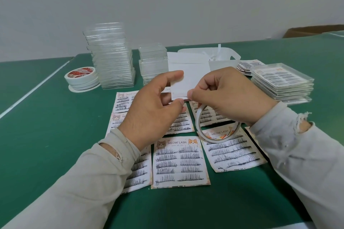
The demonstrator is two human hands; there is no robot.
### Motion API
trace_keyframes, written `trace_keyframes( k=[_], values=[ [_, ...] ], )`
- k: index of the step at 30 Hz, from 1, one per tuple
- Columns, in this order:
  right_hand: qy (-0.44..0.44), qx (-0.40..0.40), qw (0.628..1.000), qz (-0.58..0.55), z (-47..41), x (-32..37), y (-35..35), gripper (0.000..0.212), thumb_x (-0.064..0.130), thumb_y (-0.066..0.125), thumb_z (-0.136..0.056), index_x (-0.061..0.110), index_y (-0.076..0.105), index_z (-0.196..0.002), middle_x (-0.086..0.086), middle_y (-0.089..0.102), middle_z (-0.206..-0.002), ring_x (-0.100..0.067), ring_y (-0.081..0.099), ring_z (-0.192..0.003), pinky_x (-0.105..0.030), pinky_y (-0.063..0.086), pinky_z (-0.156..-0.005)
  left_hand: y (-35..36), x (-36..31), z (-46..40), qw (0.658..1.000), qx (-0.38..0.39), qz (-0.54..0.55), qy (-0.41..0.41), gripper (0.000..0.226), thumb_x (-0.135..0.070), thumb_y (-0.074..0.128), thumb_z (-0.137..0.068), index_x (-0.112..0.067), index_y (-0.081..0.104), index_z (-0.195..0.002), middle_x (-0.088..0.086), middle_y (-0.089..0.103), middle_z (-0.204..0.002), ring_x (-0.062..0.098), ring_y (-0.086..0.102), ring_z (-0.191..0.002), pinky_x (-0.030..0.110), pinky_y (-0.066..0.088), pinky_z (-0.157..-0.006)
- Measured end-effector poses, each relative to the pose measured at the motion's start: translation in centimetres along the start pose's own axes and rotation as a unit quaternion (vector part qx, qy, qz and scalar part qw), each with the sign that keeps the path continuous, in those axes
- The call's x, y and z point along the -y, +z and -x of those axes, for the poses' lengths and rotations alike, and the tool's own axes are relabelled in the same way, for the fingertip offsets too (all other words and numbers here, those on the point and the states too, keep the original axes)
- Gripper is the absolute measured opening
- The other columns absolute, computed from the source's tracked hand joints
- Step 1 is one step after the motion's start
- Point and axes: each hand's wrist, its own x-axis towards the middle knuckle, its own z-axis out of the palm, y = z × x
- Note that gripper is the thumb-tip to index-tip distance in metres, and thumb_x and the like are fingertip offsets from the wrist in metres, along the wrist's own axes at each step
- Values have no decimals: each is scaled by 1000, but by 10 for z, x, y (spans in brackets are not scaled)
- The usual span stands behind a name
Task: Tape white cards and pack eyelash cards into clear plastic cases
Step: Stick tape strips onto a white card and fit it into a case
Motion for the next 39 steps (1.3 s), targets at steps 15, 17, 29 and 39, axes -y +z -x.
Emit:
trace_keyframes(
  k=[15, 17, 29, 39],
  values=[
    [4, -6, 1000, 15, 3, 5, 1, 28, 30, 76, -87, 14, 71, -64, 18, 55, -40, 0, 49, -37, -7, 33, -41, 1, 1, 0, 1000, -2, -8, 5, 59, 10, 62, -92, -43, 57, -118, -23, 58, -130, 14, 72, -100, 19, 58, -78],
    [8, -8, 1000, 16, 3, 6, 2, 28, 30, 76, -87, 14, 71, -64, 17, 56, -41, 0, 49, -37, -7, 33, -41, 0, 2, -1, 1000, -3, -14, 7, 59, 9, 62, -92, -44, 58, -118, -23, 57, -132, 14, 72, -102, 21, 59, -79],
    [23, -21, 999, 29, 3, 6, 3, 28, 34, 77, -84, 13, 72, -67, 8, 69, -58, -1, 47, -37, -9, 32, -39, -2, 2, 0, 997, -30, -72, -2, 47, -1, 45, -103, -41, 60, -123, -16, 61, -127, 15, 76, -77, 45, 60, -88],
    [21, -10, 999, 36, 4, 8, 4, 29, 35, 77, -85, 12, 71, -67, 8, 67, -56, 0, 46, -39, -9, 33, -41, 1, 7, -1, 997, -47, -60, 4, 39, -1, 63, -97, -36, 62, -114, -4, 63, -125, 16, 75, -83, 29, 61, -78]
  ],
)
